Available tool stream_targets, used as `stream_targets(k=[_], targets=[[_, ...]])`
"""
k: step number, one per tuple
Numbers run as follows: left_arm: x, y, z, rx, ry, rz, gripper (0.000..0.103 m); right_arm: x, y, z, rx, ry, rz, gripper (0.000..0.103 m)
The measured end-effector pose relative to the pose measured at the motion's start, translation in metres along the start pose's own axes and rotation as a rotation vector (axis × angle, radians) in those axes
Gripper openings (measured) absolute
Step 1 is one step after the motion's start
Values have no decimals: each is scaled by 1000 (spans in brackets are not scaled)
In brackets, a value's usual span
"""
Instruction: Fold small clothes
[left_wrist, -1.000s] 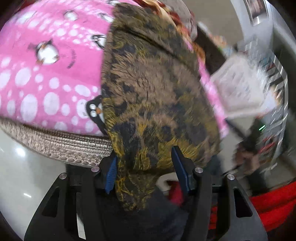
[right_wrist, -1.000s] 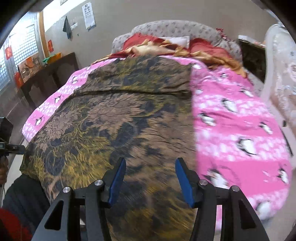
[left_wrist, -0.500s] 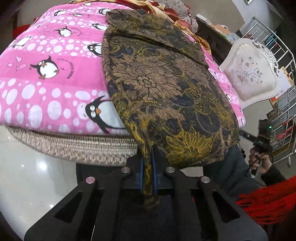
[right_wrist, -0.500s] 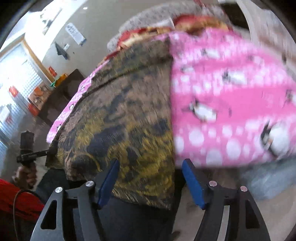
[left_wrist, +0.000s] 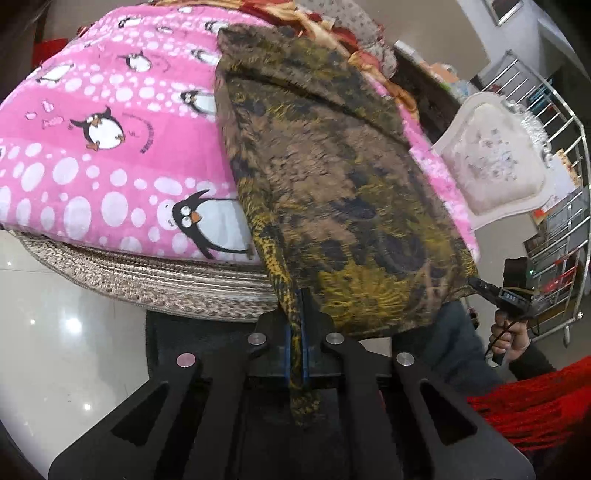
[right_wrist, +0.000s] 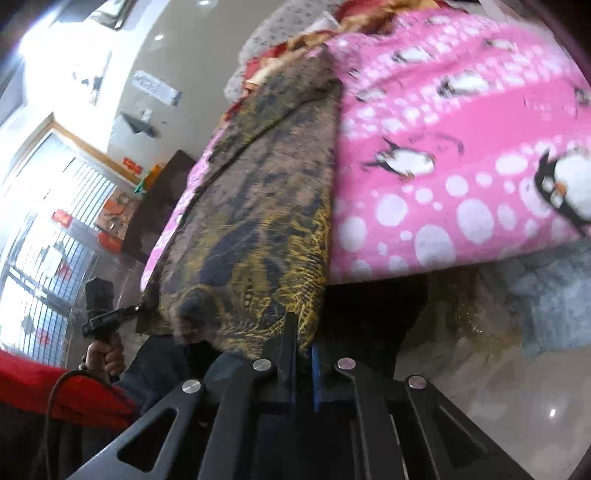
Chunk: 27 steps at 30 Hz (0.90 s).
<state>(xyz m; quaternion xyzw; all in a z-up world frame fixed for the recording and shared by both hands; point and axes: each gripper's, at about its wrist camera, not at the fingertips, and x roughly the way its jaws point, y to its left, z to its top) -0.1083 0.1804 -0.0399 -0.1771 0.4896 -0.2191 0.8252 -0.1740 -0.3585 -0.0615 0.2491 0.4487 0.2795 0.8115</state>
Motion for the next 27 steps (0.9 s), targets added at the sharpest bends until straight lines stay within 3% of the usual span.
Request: stream_targets(k=[6, 11, 16, 19, 24, 27], targets=[[-38, -1, 7, -54, -117, -112, 2, -38, 48, 25, -122, -77, 72, 5], [-67, -4, 4, -46, -147, -154, 2, -68, 90, 26, -225, -86, 113, 5], [-94, 4, -11, -101, -183, -240, 2, -105, 98, 22, -239, -109, 105, 5], [-106, 13, -15, -175, -247, -310, 2, -126, 89, 24, -210, -134, 99, 5], [-92, 22, 27, -226, -330, -336, 2, -113, 60, 58, -109, -209, 139, 5], [-72, 22, 74, -219, -376, -288, 2, -85, 50, 98, -104, -252, 75, 5]])
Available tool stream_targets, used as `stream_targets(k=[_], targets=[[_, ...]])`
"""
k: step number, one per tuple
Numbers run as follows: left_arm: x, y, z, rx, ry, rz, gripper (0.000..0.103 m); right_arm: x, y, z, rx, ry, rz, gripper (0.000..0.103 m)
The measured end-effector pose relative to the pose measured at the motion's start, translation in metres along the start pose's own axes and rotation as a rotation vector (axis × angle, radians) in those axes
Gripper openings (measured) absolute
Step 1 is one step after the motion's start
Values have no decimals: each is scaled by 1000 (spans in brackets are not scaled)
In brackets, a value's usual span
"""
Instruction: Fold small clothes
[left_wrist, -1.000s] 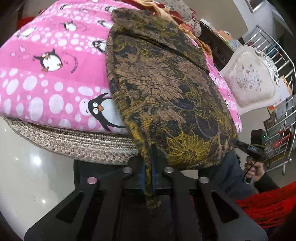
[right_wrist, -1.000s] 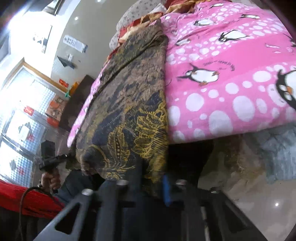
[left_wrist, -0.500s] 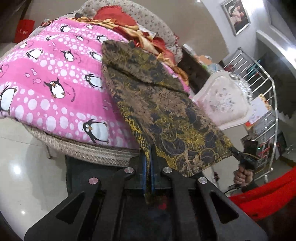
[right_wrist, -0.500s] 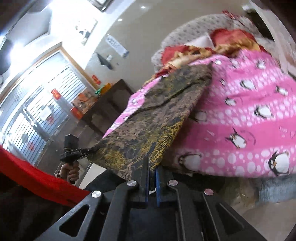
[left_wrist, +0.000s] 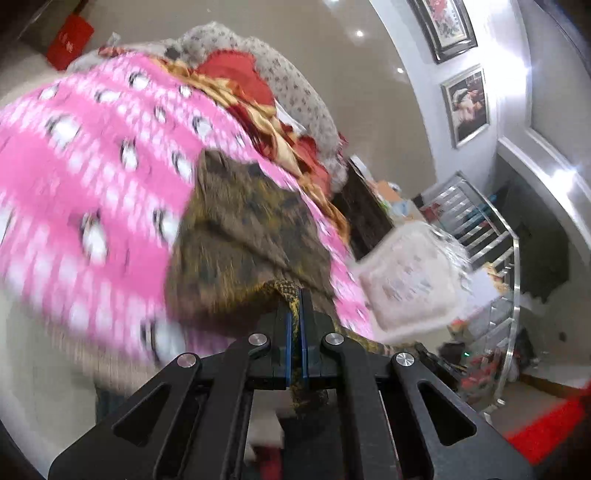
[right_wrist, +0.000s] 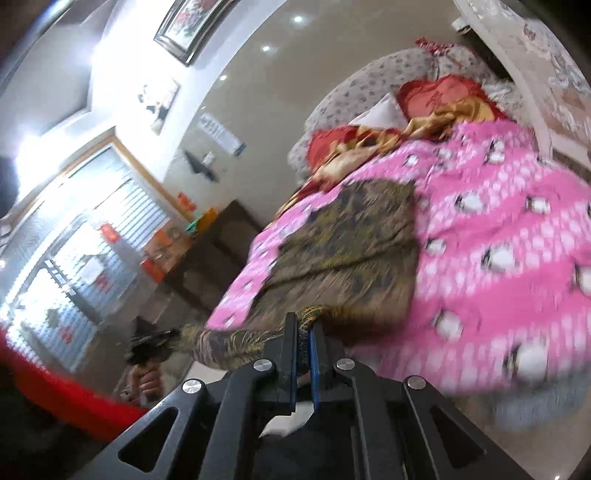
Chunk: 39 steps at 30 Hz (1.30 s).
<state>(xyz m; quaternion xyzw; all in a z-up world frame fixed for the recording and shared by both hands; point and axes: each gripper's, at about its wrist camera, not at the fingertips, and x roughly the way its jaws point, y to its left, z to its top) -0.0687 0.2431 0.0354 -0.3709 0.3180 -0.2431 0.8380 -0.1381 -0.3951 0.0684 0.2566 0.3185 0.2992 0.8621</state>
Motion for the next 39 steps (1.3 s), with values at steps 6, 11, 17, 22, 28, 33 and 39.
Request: stream_targets(k=[6, 11, 17, 22, 28, 33, 39], targets=[[83, 24, 69, -4, -54, 117, 2, 88, -35, 63, -57, -54, -215, 5], [140, 56, 118, -84, -75, 156, 2, 161, -60, 110, -85, -37, -320, 5], [196, 74, 161, -59, -47, 231, 2, 223, -99, 156, -57, -6, -413, 5], [235, 86, 179, -16, 21, 308, 2, 249, -115, 175, -54, 13, -460, 5], [266, 99, 180, 51, 153, 412, 3, 266, -131, 174, -3, 83, -441, 5], [264, 100, 181, 71, 189, 411, 3, 255, -140, 172, 105, 80, -339, 5], [254, 89, 194, 77, 211, 408, 22, 223, -133, 164, 128, 79, -266, 5]])
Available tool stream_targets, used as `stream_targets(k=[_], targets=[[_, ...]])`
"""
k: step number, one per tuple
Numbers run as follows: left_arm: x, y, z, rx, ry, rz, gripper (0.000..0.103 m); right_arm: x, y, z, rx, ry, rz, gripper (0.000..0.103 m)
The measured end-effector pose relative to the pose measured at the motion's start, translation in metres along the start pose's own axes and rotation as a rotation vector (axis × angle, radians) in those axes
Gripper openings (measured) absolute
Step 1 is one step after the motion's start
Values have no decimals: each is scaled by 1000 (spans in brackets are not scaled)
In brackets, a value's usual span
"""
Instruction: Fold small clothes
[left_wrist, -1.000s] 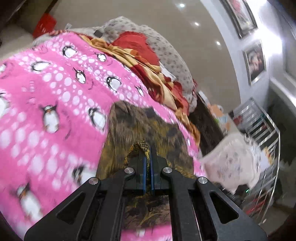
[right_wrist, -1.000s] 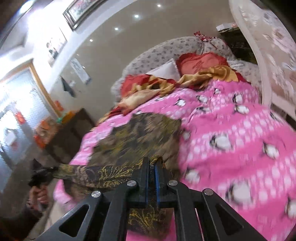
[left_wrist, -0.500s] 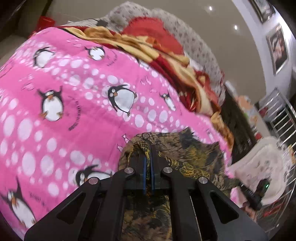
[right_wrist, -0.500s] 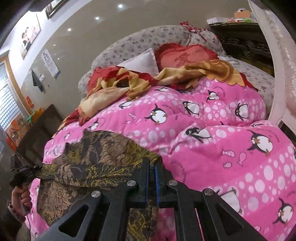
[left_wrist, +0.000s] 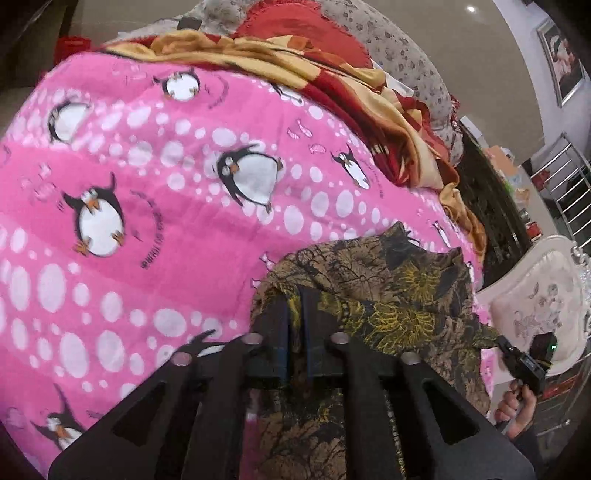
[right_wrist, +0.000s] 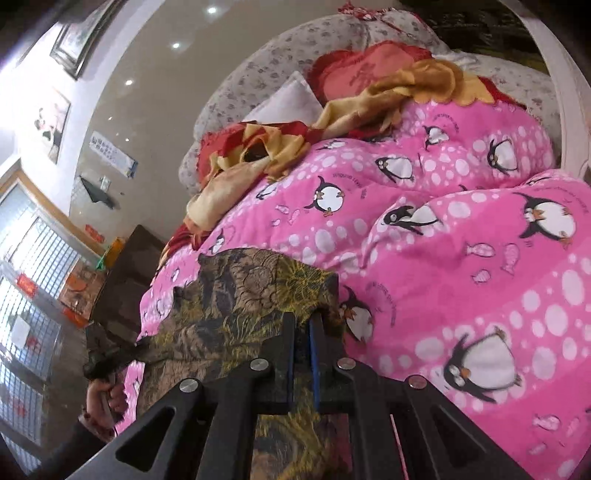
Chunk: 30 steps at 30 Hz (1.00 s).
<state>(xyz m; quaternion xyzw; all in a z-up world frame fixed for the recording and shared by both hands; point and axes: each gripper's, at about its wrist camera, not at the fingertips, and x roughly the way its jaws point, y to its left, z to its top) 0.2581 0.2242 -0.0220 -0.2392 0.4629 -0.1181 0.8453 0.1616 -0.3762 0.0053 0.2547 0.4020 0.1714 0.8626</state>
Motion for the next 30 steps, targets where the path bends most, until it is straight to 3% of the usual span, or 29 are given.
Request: stream_targets(k=[1, 2, 7, 10, 14, 16, 20, 22, 27, 30], targets=[[-4, 1, 1, -1, -14, 12, 50, -4, 1, -1, -12, -4, -3, 5], [-8, 1, 2, -7, -31, 19, 66, -8, 2, -1, -20, -12, -12, 5], [-37, 13, 1, -72, -143, 95, 67, -18, -3, 4, 10, -47, -69, 6], [-56, -12, -15, 28, -217, 109, 66, -17, 21, 0, -82, -35, -124, 6], [-44, -80, -60, 277, -148, 126, 65, 3, 76, -22, -270, -2, -243, 6], [-21, -105, -86, 368, -81, 203, 65, 21, 87, -31, -288, 35, -315, 6], [35, -109, -103, 416, 59, 411, 67, 66, 84, -41, -306, 131, -446, 6], [38, -107, -96, 412, 28, 418, 67, 82, 71, -39, -260, 185, -474, 5], [43, -95, -37, 287, 4, 418, 67, 93, 66, -10, -228, 163, -451, 5], [45, -94, 9, 234, -48, 408, 67, 98, 66, 23, -220, 96, -347, 5]])
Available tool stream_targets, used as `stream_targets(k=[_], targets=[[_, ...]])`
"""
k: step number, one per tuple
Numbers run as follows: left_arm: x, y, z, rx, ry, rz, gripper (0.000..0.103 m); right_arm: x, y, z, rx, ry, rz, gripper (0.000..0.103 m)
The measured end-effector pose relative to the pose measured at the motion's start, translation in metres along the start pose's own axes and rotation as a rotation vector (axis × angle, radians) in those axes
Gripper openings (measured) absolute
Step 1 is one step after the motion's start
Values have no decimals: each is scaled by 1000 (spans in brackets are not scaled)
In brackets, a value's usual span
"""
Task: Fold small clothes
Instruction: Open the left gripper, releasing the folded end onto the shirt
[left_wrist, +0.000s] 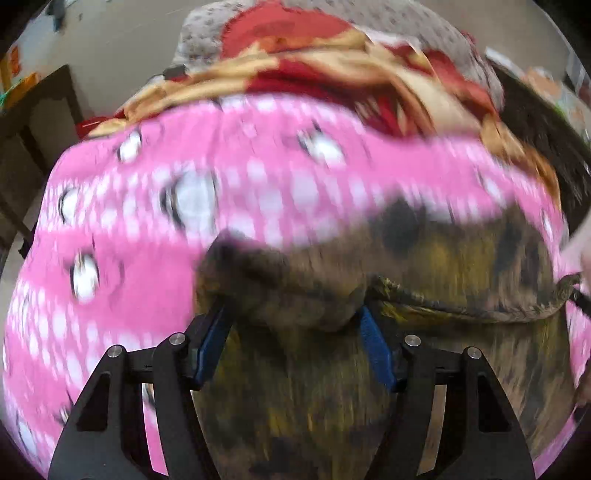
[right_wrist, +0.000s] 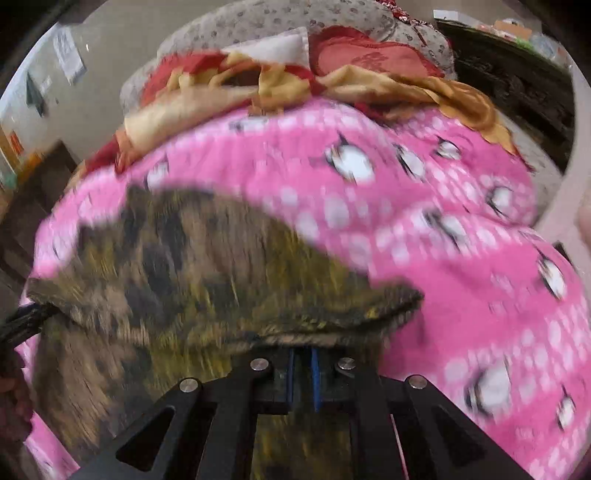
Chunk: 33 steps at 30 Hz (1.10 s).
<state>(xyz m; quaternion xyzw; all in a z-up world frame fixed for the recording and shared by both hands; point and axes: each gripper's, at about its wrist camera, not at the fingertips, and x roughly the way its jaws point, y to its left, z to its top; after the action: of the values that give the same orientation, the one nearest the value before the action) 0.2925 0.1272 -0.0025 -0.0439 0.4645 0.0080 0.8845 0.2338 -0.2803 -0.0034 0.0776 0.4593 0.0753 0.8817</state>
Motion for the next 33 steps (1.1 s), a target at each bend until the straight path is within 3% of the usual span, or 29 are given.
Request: stream_targets(k=[2, 5, 8, 11, 13, 16, 18, 22, 25, 27, 30, 33], targets=[[-7, 4, 17, -19, -41, 35, 67, -6, -6, 15, 15, -67, -49, 6], [-26, 6, 21, -45, -94, -35, 67, -21, -3, 16, 25, -109, -18, 6], [-36, -9, 6, -11, -122, -58, 67, -31, 16, 7, -37, -138, -17, 6], [-28, -38, -13, 46, -117, -83, 67, -24, 40, 4, -47, -122, 15, 6], [-7, -53, -17, 112, -100, -41, 67, -10, 59, 2, -55, -91, 25, 6], [18, -56, -19, 99, -79, 53, 67, 15, 80, 2, -99, -72, -14, 6], [31, -46, -22, 63, -77, 21, 69, 43, 78, 2, -94, -24, -50, 5], [34, -38, -28, 31, -111, -10, 71, 46, 70, -9, -80, -99, 9, 5], [33, -38, -27, 33, -107, -13, 71, 45, 58, -7, -29, -88, 79, 5], [32, -36, -26, 22, -107, -34, 72, 40, 61, -4, -25, -54, 69, 5], [33, -35, -28, 15, -111, -42, 72, 20, 90, -1, -53, -93, -1, 6], [33, -36, -30, 22, -112, -34, 72, 16, 137, 1, -121, -100, 23, 6]])
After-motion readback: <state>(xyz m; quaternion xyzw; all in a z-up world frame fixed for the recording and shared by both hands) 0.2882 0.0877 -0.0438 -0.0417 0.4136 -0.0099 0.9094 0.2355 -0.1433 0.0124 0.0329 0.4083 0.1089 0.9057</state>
